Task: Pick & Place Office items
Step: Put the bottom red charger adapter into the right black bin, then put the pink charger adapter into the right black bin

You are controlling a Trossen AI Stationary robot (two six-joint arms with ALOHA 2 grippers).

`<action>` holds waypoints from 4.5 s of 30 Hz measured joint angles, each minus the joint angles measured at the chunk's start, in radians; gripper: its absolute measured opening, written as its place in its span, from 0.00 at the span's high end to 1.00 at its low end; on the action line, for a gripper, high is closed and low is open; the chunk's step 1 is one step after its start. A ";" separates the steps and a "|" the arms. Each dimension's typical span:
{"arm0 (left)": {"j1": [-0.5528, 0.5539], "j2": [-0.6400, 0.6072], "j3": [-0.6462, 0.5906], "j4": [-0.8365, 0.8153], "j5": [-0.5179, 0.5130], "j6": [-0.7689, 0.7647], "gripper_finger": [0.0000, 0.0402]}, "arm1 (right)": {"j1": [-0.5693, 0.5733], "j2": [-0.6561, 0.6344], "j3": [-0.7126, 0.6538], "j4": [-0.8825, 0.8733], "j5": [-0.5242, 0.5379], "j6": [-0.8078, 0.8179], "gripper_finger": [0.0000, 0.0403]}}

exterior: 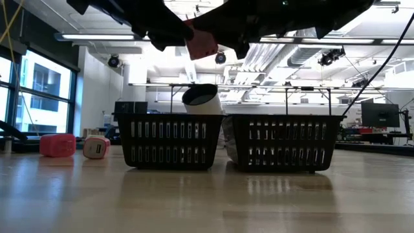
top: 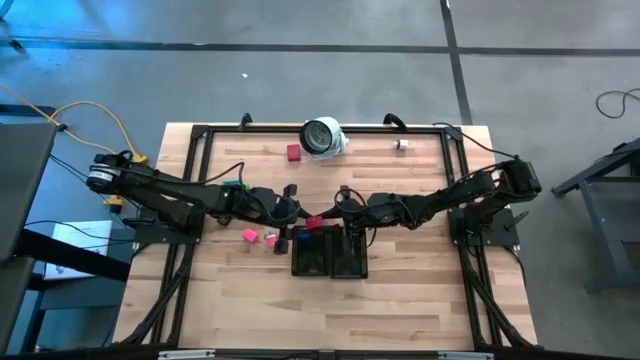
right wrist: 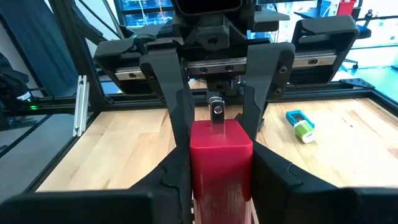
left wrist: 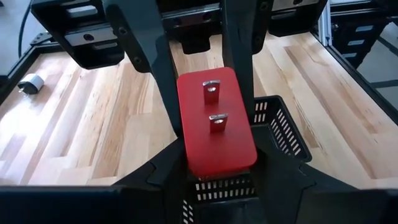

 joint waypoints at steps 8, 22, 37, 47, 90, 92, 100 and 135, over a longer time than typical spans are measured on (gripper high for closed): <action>-0.002 -0.060 0.000 -0.049 -0.048 0.040 0.60 | 0.030 -0.027 0.002 -0.009 0.093 -0.074 0.74; -0.002 -0.284 -0.065 -0.197 -0.047 0.005 0.60 | 0.102 -0.218 -0.116 -0.141 0.268 -0.068 0.74; -0.002 -0.399 -0.291 0.121 -0.024 -0.030 0.60 | 0.132 -0.199 -0.474 0.359 0.298 0.127 0.74; -0.003 -0.377 -0.298 0.142 -0.024 -0.041 0.60 | 0.172 0.066 -0.474 0.619 0.351 0.138 0.74; -0.003 -0.377 -0.296 0.142 -0.024 -0.055 0.60 | 0.205 0.238 -0.473 0.631 0.372 0.263 0.74; -0.003 -0.377 -0.296 0.142 -0.024 -0.055 0.60 | 0.205 0.238 -0.473 0.616 0.371 0.264 0.74; -0.003 -0.377 -0.296 0.142 -0.024 -0.055 0.60 | 0.205 0.238 -0.473 0.610 0.370 0.265 0.74; -0.003 -0.377 -0.296 0.137 -0.024 -0.055 0.60 | 0.205 0.237 -0.472 0.695 0.345 0.228 0.51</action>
